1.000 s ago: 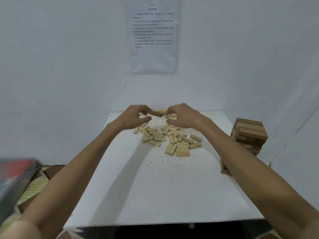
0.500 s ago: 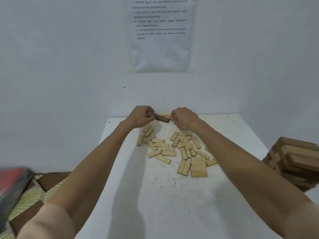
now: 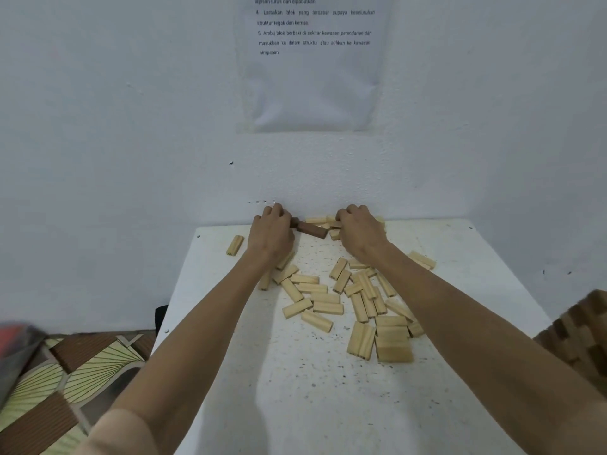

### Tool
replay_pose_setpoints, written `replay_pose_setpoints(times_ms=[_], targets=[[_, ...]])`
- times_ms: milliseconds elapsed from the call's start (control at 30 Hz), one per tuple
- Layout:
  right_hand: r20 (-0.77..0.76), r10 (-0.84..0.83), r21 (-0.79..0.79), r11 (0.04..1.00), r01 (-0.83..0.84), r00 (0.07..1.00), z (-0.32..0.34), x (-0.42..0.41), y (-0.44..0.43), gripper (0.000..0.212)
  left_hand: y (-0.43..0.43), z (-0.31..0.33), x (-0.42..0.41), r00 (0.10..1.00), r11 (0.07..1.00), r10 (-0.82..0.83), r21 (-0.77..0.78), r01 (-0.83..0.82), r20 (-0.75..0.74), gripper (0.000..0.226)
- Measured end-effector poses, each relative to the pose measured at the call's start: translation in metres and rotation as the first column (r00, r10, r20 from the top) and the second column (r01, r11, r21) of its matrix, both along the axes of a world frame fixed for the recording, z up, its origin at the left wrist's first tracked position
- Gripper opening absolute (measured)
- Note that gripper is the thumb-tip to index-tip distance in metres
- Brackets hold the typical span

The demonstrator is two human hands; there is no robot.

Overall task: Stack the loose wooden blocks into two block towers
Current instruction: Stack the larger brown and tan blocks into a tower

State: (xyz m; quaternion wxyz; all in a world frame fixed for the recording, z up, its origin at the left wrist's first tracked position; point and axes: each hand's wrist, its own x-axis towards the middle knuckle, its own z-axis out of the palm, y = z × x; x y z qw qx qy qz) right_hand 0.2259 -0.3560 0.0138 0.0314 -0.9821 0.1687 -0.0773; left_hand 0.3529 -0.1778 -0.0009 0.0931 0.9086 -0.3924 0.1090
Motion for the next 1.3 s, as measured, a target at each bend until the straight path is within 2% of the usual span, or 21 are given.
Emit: replay_pose_setpoints(times_ms=[133, 267, 400, 567, 733, 833, 1000, 1300], targets=[[0.077, -0.033, 0.118, 0.993, 0.024, 0.997, 0.000, -0.006, 0.001, 0.031, 0.002, -0.005, -0.002, 1.000, 0.997, 0.015, -0.072, -0.016, -0.012, 0.029], [0.072, -0.083, 0.292, 0.955, 0.058, 0.994, 0.002, -0.006, 0.000, 0.033, 0.005, -0.006, -0.005, 0.998, 0.996, 0.057, -0.076, -0.056, 0.016, 0.023], [0.074, -0.129, 0.430, 0.899, 0.085, 0.989, 0.007, -0.001, 0.001, 0.037, 0.009, -0.001, -0.003, 0.995, 0.990, 0.068, -0.115, -0.076, -0.070, 0.022], [0.182, -0.055, 0.330, 0.944, -0.008, 0.982, 0.014, 0.007, 0.016, 0.043, 0.016, 0.003, 0.003, 0.975, 0.982, 0.026, -0.179, -0.067, -0.220, 0.026], [0.417, -0.063, 0.264, 0.963, -0.054, 0.907, 0.008, 0.012, 0.041, 0.035, 0.022, 0.005, 0.007, 0.962, 0.981, 0.029, -0.179, -0.081, -0.273, 0.030], [0.483, -0.077, 0.312, 0.946, -0.089, 0.872, 0.007, 0.017, 0.050, 0.033, 0.023, 0.006, 0.008, 0.965, 0.983, 0.022, -0.170, -0.068, -0.263, 0.029], [0.347, 0.092, 0.401, 0.885, -0.236, 0.933, 0.001, 0.021, 0.046, 0.044, 0.025, 0.004, 0.007, 0.968, 0.978, 0.018, -0.198, -0.069, -0.251, 0.028], [0.284, 0.109, 0.297, 0.935, -0.195, 0.953, -0.017, 0.028, 0.045, 0.035, 0.033, 0.003, 0.008, 0.965, 0.971, -0.007, -0.234, -0.056, -0.261, 0.024]])
